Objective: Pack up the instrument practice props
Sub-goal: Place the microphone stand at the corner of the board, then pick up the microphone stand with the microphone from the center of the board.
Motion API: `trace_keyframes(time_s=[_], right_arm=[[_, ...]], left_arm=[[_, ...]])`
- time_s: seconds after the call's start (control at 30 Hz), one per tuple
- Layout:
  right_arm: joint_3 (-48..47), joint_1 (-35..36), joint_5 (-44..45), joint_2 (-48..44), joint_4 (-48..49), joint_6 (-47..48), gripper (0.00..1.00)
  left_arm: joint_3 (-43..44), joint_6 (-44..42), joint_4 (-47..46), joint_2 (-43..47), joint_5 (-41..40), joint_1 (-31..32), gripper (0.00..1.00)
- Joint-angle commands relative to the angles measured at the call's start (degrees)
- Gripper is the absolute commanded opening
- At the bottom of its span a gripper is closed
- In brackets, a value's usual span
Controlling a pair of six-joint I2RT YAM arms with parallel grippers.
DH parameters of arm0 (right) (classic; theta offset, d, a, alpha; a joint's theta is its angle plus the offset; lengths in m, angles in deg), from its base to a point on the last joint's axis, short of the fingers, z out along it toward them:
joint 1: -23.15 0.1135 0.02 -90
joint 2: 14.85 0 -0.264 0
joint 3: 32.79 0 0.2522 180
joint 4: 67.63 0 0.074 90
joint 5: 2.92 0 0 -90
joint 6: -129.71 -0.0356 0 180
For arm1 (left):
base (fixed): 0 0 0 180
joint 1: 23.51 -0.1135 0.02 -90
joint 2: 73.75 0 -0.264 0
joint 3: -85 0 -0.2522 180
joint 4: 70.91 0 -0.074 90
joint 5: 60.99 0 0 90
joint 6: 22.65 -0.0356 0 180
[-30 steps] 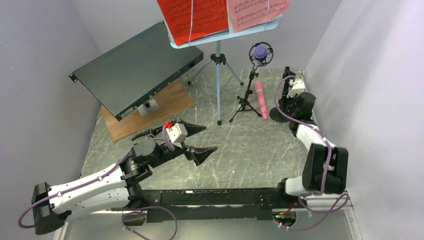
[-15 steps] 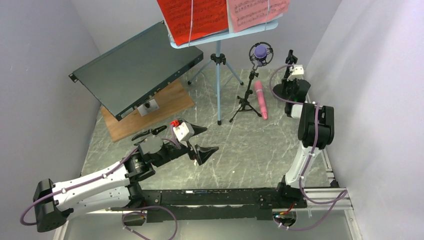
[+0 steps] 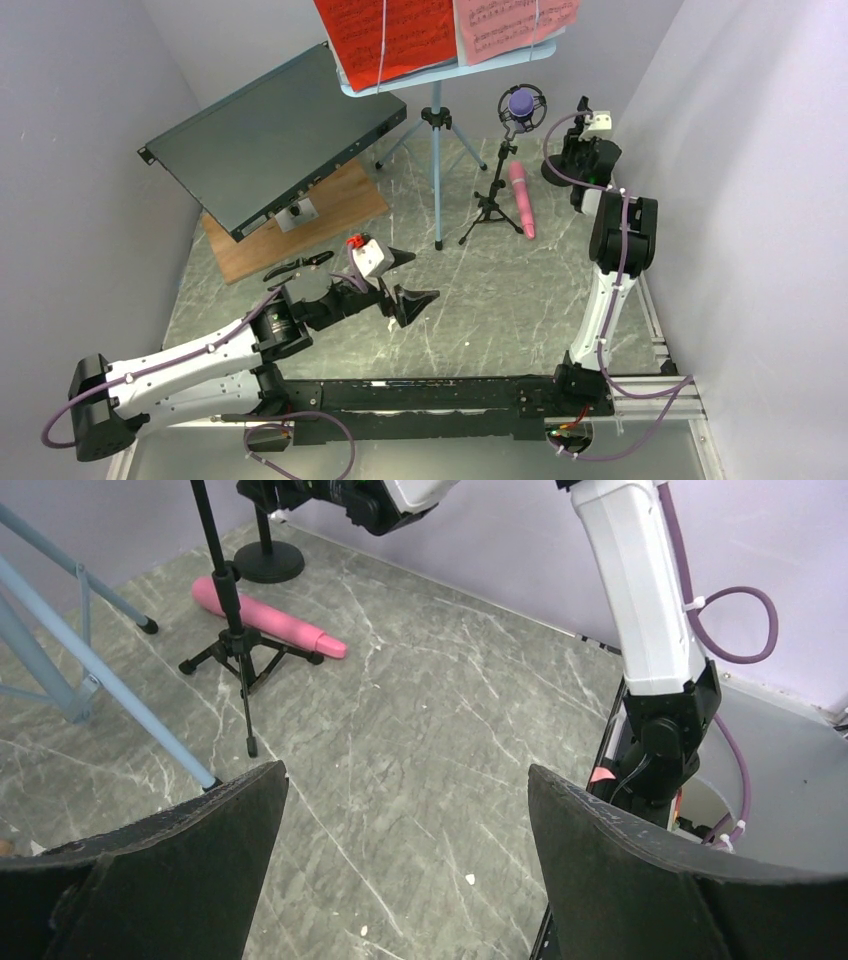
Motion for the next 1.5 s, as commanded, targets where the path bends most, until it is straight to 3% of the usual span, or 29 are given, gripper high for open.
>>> trace_keyframes(time_s=[0.0,0.2,0.4,0.6,0.73,1.03,1.17,1.3,1.47], right_arm=[[-0.66,-0.63,-1.36,-4.25,1.15,-1.84,0.53],[6.46,-1.71,-4.43,-10.99,-0.27,-3.26,0.72],[10.92,-2.44,-8.77,-19.17,-11.87,-4.12,0.81],[21.99,-3.72,-20.81,-30.22,-12.89,-3.16,0.86],[23.96,-4.39,-30.33,-35.36,-20.48,-2.53,0.99],[28.15,-4.37,-50.04,-44.83,-34.12,1.97,1.0],[31.28,-4.32,-53.63,-50.29,-43.21,7.75,1.0],[30.43,-4.36,-53.87,-55.75,-56.23,15.75,1.0],[29.44,-4.7,-54.11,-60.9,-68.01,19.34,1.0]], left_arm=[[2.95,-0.31,-1.19,-1.58,0.58,-0.06,0.95],[1.66,0.47,-2.02,0.08,1.56,-0.1,0.94],[-0.87,2.29,-2.09,4.3,0.94,-0.1,0.94],[0.07,4.48,5.58,5.93,-2.13,-0.09,0.98],[-0.23,5.26,7.06,4.93,-3.85,-0.1,0.99],[3.09,6.98,11.03,-1.75,-9.62,-0.15,0.99],[8.79,6.46,12.97,-8.43,-10.94,-0.52,1.0],[13.4,7.45,11.61,-15.15,-6.55,-4.13,0.99],[20.01,9.97,9.12,-24.65,1.89,-9.74,0.99]])
